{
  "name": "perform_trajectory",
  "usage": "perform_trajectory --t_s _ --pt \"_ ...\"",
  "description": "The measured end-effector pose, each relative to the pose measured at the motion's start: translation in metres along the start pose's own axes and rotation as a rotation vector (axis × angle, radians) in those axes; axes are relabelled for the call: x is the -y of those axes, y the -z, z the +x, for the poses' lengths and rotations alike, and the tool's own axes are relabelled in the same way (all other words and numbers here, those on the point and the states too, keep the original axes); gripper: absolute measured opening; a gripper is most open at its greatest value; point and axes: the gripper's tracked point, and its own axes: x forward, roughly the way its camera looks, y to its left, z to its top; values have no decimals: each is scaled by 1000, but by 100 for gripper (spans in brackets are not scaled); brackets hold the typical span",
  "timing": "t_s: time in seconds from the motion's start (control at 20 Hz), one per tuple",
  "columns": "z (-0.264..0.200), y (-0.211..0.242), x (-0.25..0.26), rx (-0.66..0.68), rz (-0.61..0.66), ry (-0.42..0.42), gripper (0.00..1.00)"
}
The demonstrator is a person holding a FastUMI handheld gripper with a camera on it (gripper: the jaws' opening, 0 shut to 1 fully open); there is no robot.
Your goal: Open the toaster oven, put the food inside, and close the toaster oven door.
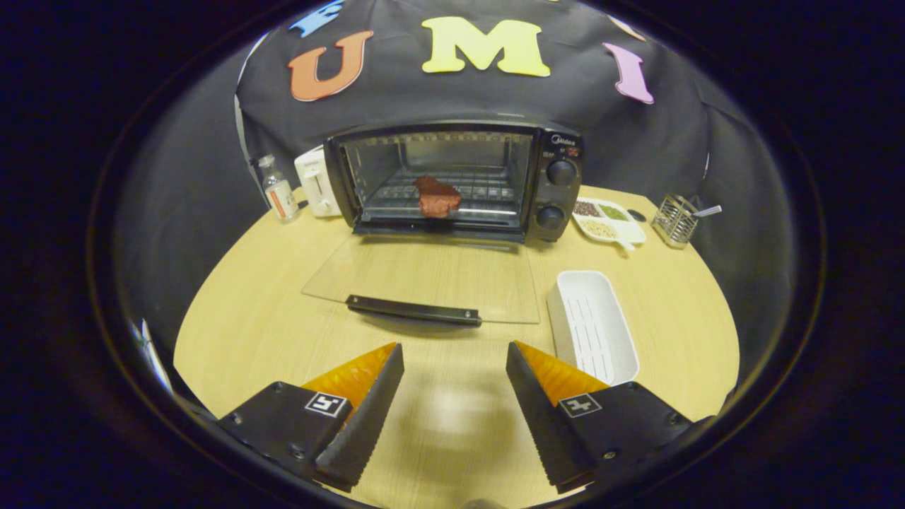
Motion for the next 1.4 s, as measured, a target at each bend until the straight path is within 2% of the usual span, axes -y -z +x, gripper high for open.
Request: perform_trajectory --t_s 0.15,0.6,0.9,1.4 --pt "16 9 -11 -27 17 -11 94" --pt "67 1 -24 -39 13 5 94" --pt "78 1 -28 -58 -5 -7 94" --pt "51 -80 -16 32 7 -5 94"
